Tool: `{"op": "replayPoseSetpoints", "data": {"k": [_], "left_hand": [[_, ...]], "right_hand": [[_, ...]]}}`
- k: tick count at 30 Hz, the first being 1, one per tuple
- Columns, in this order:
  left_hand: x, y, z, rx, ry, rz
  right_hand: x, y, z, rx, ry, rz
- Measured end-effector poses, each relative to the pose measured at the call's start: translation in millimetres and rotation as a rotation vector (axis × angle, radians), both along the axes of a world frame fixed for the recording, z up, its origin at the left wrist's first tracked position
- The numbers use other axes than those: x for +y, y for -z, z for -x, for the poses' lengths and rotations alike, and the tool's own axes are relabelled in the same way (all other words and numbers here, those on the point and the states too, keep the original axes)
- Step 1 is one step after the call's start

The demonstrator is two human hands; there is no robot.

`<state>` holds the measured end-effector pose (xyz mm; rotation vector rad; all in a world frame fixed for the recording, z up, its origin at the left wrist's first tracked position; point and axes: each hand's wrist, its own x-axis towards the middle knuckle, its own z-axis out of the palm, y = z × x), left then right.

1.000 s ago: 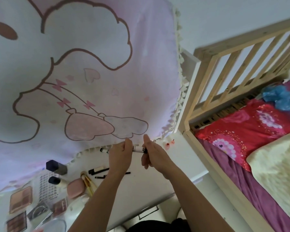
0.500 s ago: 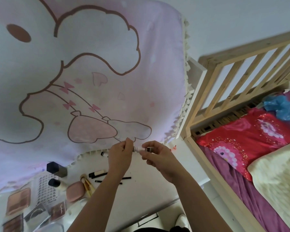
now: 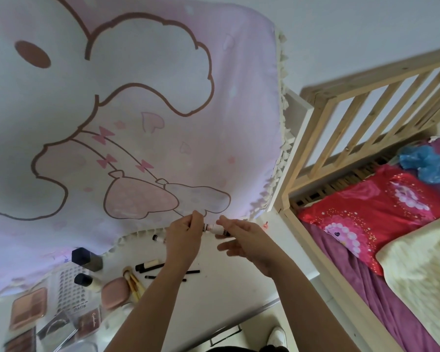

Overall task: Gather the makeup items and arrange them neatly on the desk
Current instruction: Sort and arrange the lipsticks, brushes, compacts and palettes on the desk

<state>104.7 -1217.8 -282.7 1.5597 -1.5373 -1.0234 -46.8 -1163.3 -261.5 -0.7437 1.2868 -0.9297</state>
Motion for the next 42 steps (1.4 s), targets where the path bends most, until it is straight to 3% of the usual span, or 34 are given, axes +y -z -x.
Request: {"op": "replayPoseSetpoints", "data": {"k": [9, 19, 24, 28, 33, 37, 42], "left_hand": [[0, 6, -4, 0.068, -0.048, -0.046], [4, 42, 10, 0.762, 0.01, -0.569], [18, 70, 34, 0.874, 0.062, -0.697], [26, 90, 61, 0.85, 0.055, -0.762], [29, 124, 97, 0.792, 0.038, -0.751], [30, 148, 121, 0.428, 0.016, -0.619], [23, 186, 145, 0.08, 0.036, -0.418]], "right_hand": [[7, 14, 17, 0.061, 0.139, 0.066], [25, 47, 59, -0.303, 0.493, 0.024], [39, 68, 82, -0.309, 0.652, -0.104], [44, 87, 105, -0.342, 0.749, -0.132], [37, 119, 130, -0.402, 0.713, -0.144], [25, 154, 144, -0.105, 0.554, -0.178], [10, 200, 157, 0.484, 0.347, -0.116]]}}
